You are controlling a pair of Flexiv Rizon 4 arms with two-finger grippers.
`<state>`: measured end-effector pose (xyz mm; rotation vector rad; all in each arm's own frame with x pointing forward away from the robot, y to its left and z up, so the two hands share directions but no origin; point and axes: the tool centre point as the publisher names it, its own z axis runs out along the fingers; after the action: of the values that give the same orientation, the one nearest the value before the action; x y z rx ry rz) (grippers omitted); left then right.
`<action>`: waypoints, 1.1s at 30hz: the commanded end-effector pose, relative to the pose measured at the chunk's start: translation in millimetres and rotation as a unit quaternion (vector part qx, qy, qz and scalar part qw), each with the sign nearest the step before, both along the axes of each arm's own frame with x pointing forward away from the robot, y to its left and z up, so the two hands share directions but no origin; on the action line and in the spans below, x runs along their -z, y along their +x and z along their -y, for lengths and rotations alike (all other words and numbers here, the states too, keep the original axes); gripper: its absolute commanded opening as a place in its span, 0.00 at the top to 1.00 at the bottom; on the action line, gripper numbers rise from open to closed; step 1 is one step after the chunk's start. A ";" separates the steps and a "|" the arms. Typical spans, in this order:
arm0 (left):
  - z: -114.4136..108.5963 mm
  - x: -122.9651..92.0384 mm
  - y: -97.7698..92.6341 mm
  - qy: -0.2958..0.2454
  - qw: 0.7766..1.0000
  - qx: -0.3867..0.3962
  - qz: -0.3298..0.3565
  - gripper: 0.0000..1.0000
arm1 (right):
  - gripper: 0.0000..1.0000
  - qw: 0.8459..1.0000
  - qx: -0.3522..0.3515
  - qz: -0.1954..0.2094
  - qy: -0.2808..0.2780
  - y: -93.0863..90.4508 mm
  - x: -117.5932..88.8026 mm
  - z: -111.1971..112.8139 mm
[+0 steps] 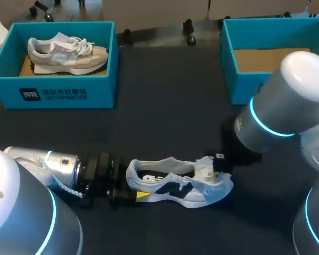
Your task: Take the shoe out of the shoebox, open the shoe tongue, remove and reinsert the insole, then place the shoe into the shoebox
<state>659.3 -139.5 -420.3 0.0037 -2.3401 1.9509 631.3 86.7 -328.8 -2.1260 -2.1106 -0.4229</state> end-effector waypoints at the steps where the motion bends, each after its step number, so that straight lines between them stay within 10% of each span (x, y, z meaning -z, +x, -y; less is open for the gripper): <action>1: -3.5 3.5 0.7 0.001 1.000 -0.001 0.000 1.00 | 1.00 0.991 -0.015 0.009 0.131 -2.9 8.7 14.6; 23: -3.5 3.5 0.7 0.001 1.000 -0.001 0.000 1.00 | 0.99 0.983 0.027 -0.045 0.174 -7.4 42.4 24.9; 27: -3.5 3.5 0.7 0.001 1.000 -0.001 0.000 1.00 | 0.52 0.985 0.030 -0.049 0.164 -9.6 35.5 23.0; 29: -3.5 3.5 0.7 0.001 1.000 -0.001 0.000 1.00 | 0.00 0.987 0.030 -0.053 0.150 -10.7 28.4 21.2; 33: -3.5 3.5 0.7 0.001 1.000 -0.001 0.000 1.00 | 0.00 0.993 0.024 -0.061 0.101 -13.5 3.6 15.7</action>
<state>659.4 -139.3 -420.4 0.0039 -2.3404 1.9507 620.9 69.3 -359.3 -1.9735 -1.8015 -0.5846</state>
